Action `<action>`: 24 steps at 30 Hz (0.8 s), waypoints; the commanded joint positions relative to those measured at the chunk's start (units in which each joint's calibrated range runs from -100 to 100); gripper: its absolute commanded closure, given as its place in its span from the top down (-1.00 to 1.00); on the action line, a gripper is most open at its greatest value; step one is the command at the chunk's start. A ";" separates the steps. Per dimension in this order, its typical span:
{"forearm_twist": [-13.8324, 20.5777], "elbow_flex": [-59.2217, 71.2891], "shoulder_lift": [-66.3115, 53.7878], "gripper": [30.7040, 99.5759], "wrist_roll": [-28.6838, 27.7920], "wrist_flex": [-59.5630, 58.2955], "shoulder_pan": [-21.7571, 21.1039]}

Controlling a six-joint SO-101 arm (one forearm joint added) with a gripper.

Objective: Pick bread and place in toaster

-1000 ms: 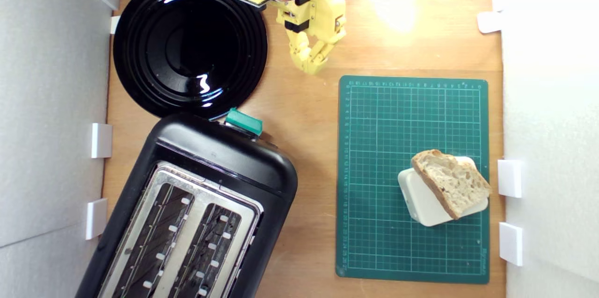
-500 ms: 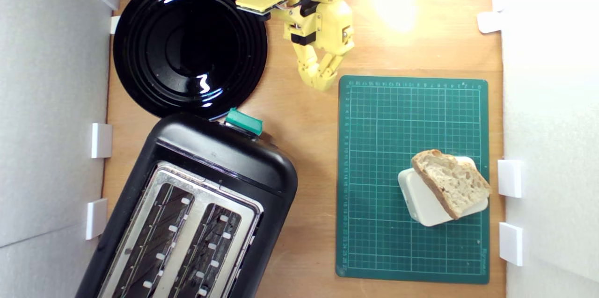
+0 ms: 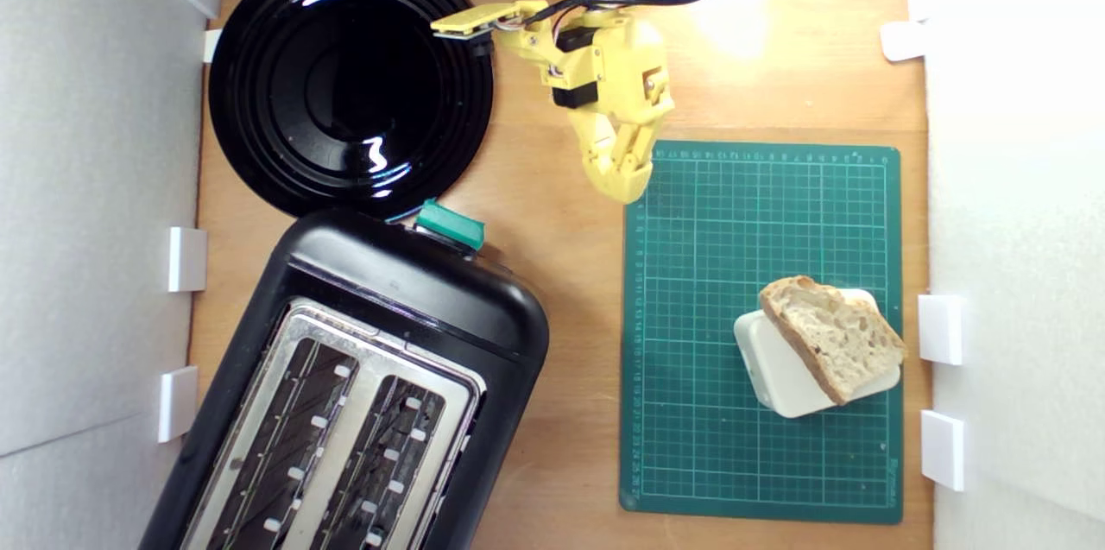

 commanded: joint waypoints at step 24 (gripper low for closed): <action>24.87 -21.99 51.67 -0.38 -15.96 -40.11 0.12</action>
